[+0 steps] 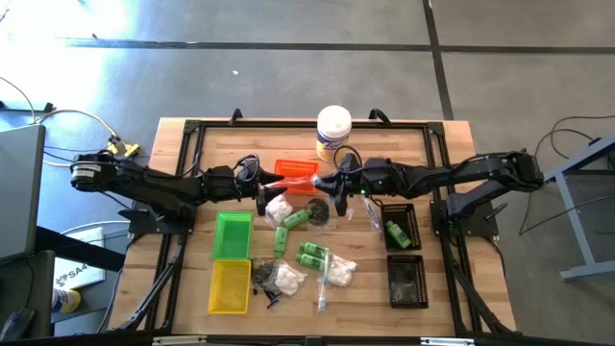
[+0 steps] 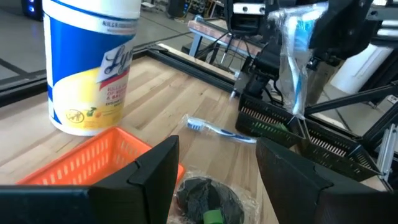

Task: Pick & Place Travel size toiletries
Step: Put the blue toothbrush into the green bin

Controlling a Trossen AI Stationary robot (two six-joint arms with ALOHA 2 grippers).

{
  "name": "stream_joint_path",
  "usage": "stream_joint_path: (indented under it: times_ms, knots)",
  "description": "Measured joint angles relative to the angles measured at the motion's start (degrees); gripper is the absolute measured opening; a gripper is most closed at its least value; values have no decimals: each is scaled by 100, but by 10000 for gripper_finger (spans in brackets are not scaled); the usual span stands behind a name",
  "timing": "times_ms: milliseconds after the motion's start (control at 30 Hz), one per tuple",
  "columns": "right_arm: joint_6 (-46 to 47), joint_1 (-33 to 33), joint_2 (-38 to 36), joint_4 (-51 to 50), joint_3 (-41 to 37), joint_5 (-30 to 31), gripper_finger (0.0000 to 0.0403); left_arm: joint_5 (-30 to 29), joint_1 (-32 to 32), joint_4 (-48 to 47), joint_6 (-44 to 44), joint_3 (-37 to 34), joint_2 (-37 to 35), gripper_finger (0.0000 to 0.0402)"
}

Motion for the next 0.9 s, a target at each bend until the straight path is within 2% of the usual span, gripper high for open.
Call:
stream_joint_path:
  times_ms: [267,400,533,633,900]
  knots:
    - [-2,0,2,39,0,0,75,337,-306,2175,663,0,1368,211]
    - [-2,-1,2,40,0,-154,75,539,-293,2849,776,112,1907,211]
    - [-8,31,85,202,0,-175,77,722,-293,2898,814,503,2221,211]
    - [-88,64,207,427,0,-209,74,1073,-293,2747,963,835,2390,211]
    - [-368,264,357,832,0,-305,74,1137,-291,1603,1027,1422,2442,211]
